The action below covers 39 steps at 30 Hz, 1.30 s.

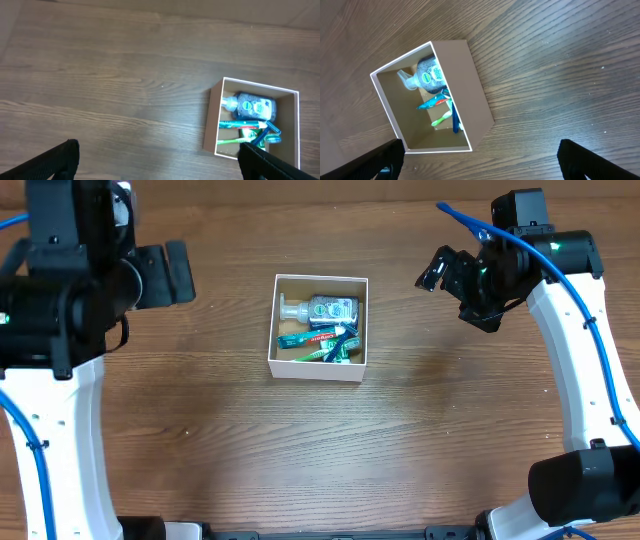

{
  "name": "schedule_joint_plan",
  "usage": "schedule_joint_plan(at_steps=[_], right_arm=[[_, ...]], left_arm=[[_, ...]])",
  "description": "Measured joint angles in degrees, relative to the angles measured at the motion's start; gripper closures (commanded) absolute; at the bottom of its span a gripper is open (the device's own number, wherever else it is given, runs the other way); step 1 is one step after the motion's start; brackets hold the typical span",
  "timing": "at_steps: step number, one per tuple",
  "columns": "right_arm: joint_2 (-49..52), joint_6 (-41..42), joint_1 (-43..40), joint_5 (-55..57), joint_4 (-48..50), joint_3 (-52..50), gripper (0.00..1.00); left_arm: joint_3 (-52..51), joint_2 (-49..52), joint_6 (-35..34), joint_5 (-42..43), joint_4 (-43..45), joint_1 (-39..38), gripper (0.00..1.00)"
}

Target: Pack container

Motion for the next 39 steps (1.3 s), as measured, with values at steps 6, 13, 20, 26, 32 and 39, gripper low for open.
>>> schedule_joint_plan(at_steps=[6, 13, 20, 26, 32, 39], right_arm=[[-0.61, 0.02, 0.96, 0.09, 0.0, 0.0, 0.0], [-10.03, 0.0, 4.94, -0.02, -0.02, 0.0, 0.0], [-20.85, 0.02, 4.83, 11.17, 0.15, 0.0, 0.0], [-33.33, -0.09, 4.81, 23.56, 3.67, -3.13, 0.0], [-47.76, -1.2, 4.81, 27.06, 25.05, -25.51, 0.0], [-68.39, -1.36, 4.83, 28.06, 37.03, -59.3, 0.0]], left_arm=[[-0.13, 2.21, -0.72, -0.02, 0.0, 0.07, 0.0], [-0.13, 2.4, -0.94, -0.02, 0.0, 0.07, 0.0], [-0.13, 2.4, -0.94, -0.02, -0.02, 0.07, 0.0], [-0.13, 2.4, -0.94, -0.02, -0.02, 0.07, 0.0], [-0.15, 2.4, -0.94, -0.04, 0.0, 0.07, 0.0], [-0.15, 2.4, -0.94, -0.04, -0.02, 0.07, 0.0]])
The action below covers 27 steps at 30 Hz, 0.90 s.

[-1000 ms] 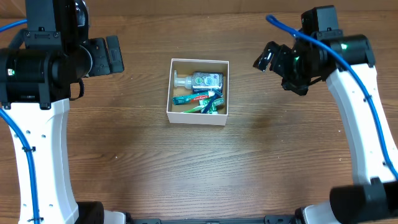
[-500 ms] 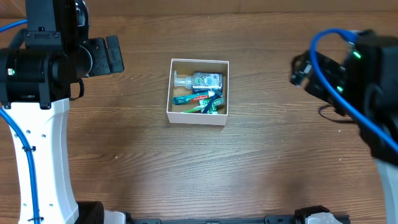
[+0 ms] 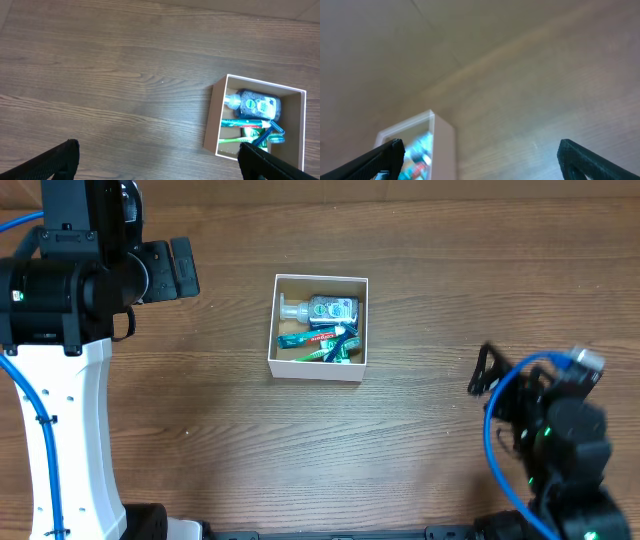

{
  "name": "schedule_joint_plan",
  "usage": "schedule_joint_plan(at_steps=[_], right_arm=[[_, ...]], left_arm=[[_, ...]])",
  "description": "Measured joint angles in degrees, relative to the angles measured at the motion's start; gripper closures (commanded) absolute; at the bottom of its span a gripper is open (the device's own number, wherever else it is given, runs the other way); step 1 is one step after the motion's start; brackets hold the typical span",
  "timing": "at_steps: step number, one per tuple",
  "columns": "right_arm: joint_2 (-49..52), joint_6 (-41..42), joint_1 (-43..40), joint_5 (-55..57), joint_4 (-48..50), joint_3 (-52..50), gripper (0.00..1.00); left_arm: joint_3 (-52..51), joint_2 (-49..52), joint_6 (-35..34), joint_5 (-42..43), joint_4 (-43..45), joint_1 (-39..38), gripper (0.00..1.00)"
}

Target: Pack container

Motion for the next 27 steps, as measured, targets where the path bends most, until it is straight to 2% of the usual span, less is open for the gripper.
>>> schedule_joint_plan(at_steps=[7, 11, 18, 27], right_arm=[[-16.96, 0.02, -0.04, 0.31, 0.52, -18.88, 0.0], [-21.35, 0.0, -0.04, 0.44, 0.35, -26.03, 0.0], [-25.0, 0.0, -0.04, 0.44, 0.35, -31.32, 0.0], [-27.34, 0.02, -0.04, 0.44, 0.46, -32.33, 0.0]], left_arm=[[-0.02, 0.0, 0.0, 0.0, 0.0, 0.0, 0.0], [-0.02, 0.0, 0.0, 0.0, 0.0, 0.0, 0.0], [-0.02, 0.0, 0.0, 0.0, 0.0, 0.0, 0.0], [-0.02, 0.0, 0.0, 0.0, 0.0, 0.0, 0.0]])
